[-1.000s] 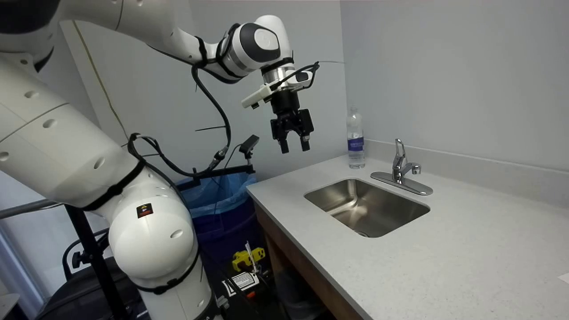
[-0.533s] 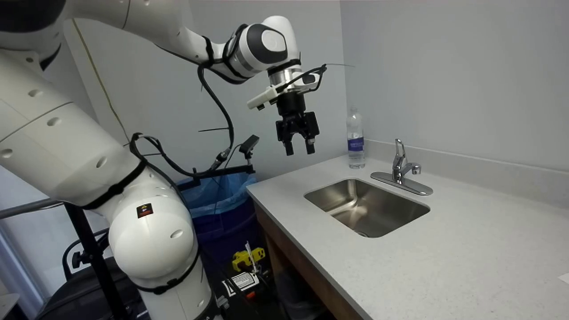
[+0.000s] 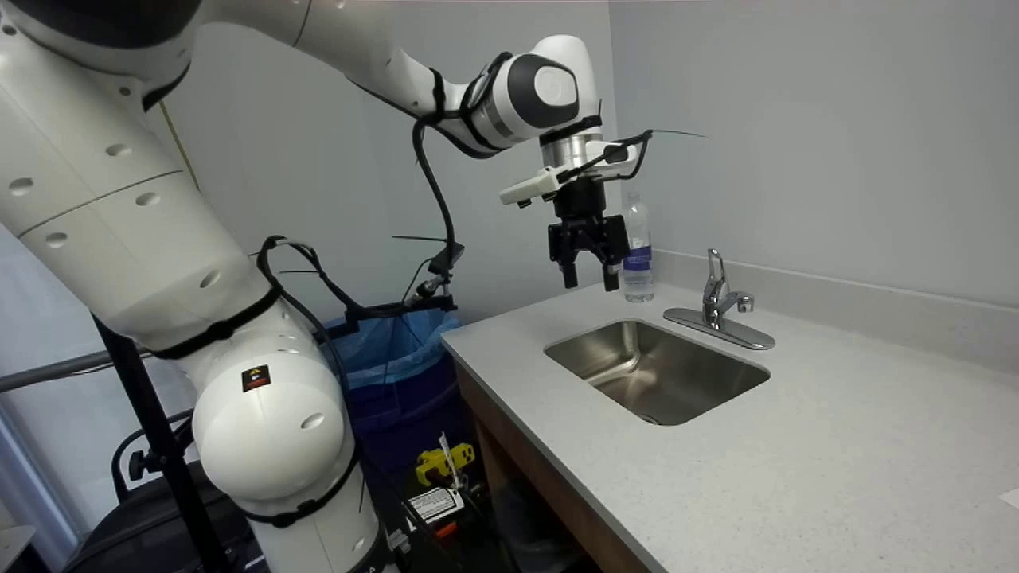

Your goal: Move the spout to the left

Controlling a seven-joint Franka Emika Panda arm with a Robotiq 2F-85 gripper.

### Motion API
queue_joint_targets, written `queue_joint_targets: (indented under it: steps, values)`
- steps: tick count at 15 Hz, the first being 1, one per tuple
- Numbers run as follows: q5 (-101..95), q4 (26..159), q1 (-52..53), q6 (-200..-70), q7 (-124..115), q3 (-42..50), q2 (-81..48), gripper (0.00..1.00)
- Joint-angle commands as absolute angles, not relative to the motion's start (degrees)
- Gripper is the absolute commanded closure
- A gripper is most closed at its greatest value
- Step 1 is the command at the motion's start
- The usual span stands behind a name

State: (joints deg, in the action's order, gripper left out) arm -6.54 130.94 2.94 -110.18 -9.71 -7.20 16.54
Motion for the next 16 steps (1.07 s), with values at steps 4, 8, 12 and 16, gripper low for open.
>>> queue_joint_targets:
  steps: [4, 8, 12, 16]
  values:
    - [-5.25, 121.18, 2.59, -114.6, -9.12, -4.68, 7.27, 0.0]
    - [-4.99, 117.98, 2.53, -116.49, -9.39, -3.94, 4.9, 0.0]
    - [-5.89, 118.33, 2.82, -116.08, -9.72, -3.9, 5.23, 0.0]
    - [-5.56, 117.28, 2.85, -116.07, -9.72, -3.86, 4.5, 0.0]
